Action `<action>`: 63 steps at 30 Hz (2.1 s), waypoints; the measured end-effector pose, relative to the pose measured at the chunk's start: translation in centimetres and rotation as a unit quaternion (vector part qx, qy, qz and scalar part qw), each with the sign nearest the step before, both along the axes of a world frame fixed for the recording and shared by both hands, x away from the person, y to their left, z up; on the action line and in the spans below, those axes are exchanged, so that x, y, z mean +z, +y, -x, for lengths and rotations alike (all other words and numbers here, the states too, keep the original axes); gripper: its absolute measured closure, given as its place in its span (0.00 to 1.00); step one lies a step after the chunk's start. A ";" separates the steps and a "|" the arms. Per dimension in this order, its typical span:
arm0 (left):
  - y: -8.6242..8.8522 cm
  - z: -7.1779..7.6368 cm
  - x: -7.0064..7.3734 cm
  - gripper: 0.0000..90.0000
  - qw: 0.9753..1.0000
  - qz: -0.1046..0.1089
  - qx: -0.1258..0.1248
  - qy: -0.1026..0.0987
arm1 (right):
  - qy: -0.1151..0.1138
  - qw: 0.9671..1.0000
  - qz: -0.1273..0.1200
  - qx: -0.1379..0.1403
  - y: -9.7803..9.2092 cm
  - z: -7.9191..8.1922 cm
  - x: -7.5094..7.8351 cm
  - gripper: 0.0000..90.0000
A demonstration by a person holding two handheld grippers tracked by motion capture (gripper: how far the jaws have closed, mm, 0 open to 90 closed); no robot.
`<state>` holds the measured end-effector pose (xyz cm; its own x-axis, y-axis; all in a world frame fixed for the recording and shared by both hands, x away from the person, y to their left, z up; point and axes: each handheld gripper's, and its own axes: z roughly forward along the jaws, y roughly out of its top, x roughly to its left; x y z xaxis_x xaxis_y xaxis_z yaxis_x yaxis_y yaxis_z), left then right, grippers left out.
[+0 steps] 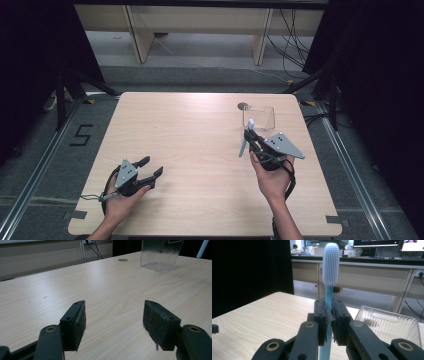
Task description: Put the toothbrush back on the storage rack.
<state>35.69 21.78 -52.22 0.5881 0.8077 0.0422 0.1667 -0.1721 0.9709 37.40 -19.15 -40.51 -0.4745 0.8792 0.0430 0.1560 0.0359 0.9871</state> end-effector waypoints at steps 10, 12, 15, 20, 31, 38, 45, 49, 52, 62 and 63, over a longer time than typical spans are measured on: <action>0.0 0.0 0.0 0.39 1.000 0.001 0.001 0.001 | -0.009 1.000 0.002 -0.014 -1.0 -0.6 0.5 0.93; 0.0 0.0 0.0 0.39 1.000 0.002 0.001 0.002 | -0.008 1.000 0.002 -0.018 -1.2 -0.6 0.7 0.93; 0.0 0.0 0.0 0.39 1.000 0.003 0.001 0.003 | -0.012 1.000 0.000 -0.025 -1.5 -0.8 0.9 0.93; 0.0 0.0 0.0 0.39 1.000 0.002 0.001 0.003 | -0.015 0.999 0.002 -0.030 -1.9 -1.0 1.2 0.93; 0.0 0.0 0.0 0.38 1.000 0.004 0.002 0.003 | -0.021 0.999 0.003 -0.042 -2.7 -1.7 1.6 0.93; 0.0 0.0 0.0 0.38 1.000 0.004 0.003 0.003 | -0.024 0.998 0.003 -0.053 -3.2 -2.0 1.8 0.93; 0.0 0.0 0.0 0.38 1.000 0.005 0.003 0.003 | -0.034 0.997 0.006 -0.067 -4.0 -2.4 2.3 0.93; 0.0 0.0 0.0 0.38 1.000 0.004 0.003 0.003 | -0.034 0.997 0.001 -0.070 -4.2 -2.6 2.4 0.93; 0.0 0.0 0.0 0.38 1.000 0.005 0.003 0.003 | -0.032 0.997 -0.002 -0.072 -4.3 -2.7 2.6 0.93; 0.0 0.0 0.0 0.38 1.000 0.006 0.003 0.003 | -0.043 0.995 0.004 -0.086 -5.0 -3.1 2.9 0.93; 0.0 0.0 0.0 0.38 1.000 0.006 0.003 0.003 | -0.037 0.996 0.002 -0.085 -5.0 -3.1 3.0 0.93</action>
